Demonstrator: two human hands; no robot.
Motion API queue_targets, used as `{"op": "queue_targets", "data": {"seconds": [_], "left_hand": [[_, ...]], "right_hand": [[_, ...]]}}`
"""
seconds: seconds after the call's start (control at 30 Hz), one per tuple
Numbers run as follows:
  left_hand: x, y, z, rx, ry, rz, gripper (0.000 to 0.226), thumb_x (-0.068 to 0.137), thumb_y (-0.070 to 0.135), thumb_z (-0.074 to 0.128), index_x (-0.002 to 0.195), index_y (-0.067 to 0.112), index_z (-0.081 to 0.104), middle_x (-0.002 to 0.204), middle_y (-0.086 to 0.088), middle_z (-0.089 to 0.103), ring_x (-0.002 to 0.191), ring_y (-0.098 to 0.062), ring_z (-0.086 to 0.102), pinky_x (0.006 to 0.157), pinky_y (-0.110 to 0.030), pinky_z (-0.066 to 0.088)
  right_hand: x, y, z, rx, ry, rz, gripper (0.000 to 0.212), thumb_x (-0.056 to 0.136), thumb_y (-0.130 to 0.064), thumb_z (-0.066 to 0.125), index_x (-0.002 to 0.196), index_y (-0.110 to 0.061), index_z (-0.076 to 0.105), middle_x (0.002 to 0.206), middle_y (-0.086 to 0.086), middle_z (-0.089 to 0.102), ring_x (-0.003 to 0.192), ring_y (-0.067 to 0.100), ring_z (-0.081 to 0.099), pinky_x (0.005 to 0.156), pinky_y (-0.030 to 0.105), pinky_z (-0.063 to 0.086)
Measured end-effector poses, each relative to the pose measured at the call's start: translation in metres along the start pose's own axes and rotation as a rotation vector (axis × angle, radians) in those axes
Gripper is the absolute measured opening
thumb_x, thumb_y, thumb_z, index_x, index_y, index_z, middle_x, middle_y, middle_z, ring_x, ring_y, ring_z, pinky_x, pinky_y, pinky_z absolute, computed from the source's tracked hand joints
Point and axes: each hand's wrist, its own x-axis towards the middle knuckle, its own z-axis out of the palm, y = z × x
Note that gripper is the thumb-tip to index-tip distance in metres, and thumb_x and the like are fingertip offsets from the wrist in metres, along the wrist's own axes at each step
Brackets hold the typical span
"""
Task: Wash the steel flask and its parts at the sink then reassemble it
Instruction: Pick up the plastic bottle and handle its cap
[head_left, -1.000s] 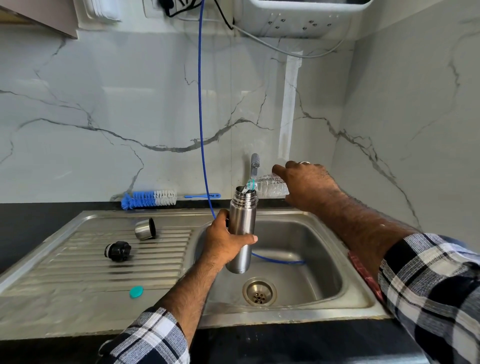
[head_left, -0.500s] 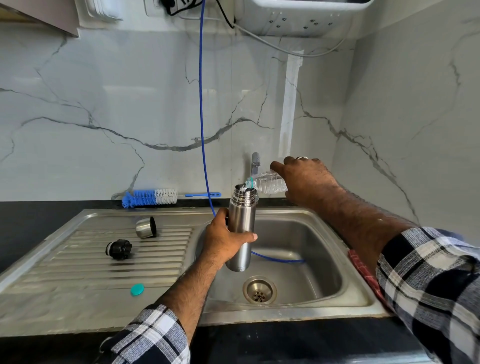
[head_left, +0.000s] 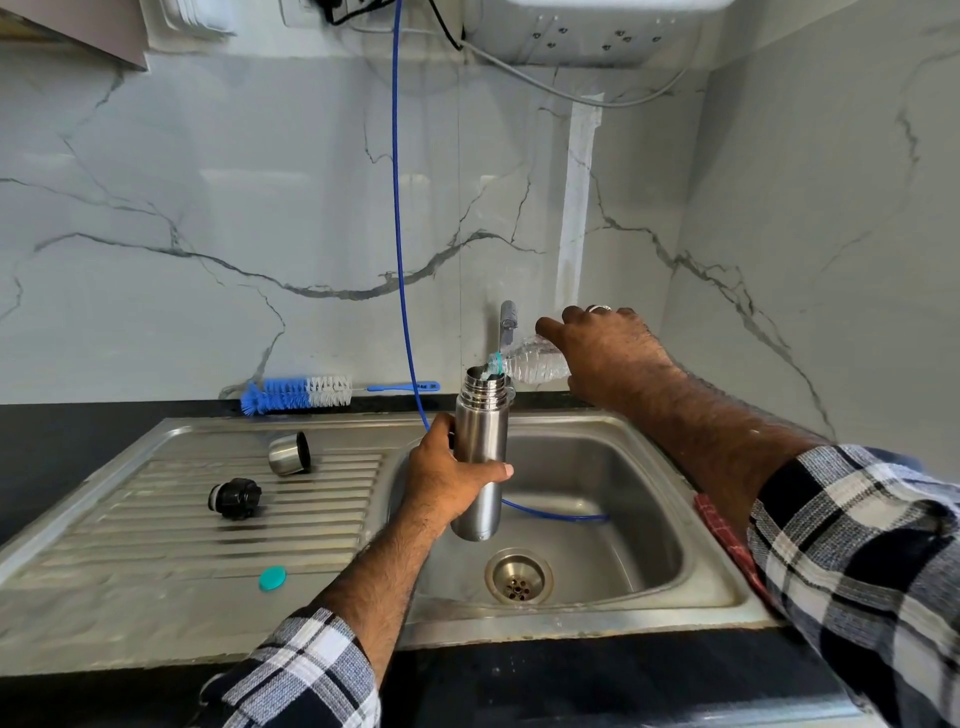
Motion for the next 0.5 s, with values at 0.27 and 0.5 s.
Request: {"op": "queue_targets", "data": {"seconds": [0.27, 0.5], "left_hand": [[-0.0004, 0.0033, -0.0016, -0.004, 0.0, -0.006, 0.072, 0.059, 0.031, 0.101, 0.115, 0.034, 0.056, 0.105, 0.013, 0.067, 0.093, -0.004, 0.064, 0.079, -0.031, 0.053], [0.0004, 0.0002, -0.0017, 0.007, 0.013, 0.002, 0.071, 0.057, 0.034, 0.101, 0.114, 0.032, 0.058, 0.104, 0.013, 0.068, 0.093, -0.008, 0.066, 0.083, -0.035, 0.058]], "right_hand": [[0.0, 0.0003, 0.0, 0.013, -0.015, 0.011, 0.089, 0.087, -0.025, 0.084, 0.16, -0.028, 0.032, 0.142, 0.01, 0.058, 0.124, 0.033, 0.061, 0.106, 0.052, 0.051], [0.0003, 0.0007, 0.0006, 0.009, 0.017, -0.002, 0.088, 0.086, -0.022, 0.083, 0.159, -0.029, 0.034, 0.138, 0.009, 0.059, 0.121, 0.032, 0.063, 0.104, 0.052, 0.052]]}}
